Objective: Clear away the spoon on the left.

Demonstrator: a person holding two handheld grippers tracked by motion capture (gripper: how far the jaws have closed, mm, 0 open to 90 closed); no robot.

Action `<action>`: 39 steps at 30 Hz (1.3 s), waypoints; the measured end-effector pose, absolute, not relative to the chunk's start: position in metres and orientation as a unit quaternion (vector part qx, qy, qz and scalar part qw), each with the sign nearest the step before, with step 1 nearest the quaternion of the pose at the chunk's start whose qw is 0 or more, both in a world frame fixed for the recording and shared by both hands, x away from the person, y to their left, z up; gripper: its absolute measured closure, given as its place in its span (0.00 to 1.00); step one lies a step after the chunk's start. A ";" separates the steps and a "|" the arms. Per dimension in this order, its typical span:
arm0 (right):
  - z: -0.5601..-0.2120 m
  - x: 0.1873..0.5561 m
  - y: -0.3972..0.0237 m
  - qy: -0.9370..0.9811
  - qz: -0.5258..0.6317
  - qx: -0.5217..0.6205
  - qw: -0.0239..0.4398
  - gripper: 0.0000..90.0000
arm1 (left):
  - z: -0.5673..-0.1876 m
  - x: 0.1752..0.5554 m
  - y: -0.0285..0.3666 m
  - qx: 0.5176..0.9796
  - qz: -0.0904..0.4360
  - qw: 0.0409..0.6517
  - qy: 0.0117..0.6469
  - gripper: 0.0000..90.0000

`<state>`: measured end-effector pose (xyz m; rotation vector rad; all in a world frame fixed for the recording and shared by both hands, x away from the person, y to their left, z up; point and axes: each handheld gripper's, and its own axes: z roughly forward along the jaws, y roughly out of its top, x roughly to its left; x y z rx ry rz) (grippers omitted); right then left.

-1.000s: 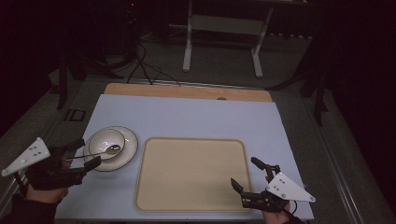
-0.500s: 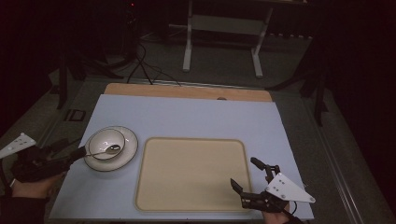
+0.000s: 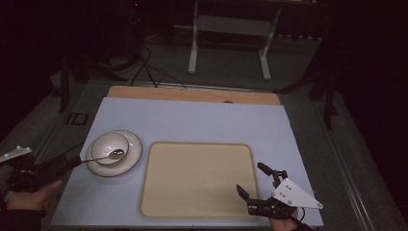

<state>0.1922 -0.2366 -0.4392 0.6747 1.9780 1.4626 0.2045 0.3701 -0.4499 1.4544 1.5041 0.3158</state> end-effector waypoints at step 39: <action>-0.440 0.193 -0.237 0.744 0.548 0.251 0.287 0.13 | -0.477 0.218 0.375 0.555 0.077 0.496 0.663 0.88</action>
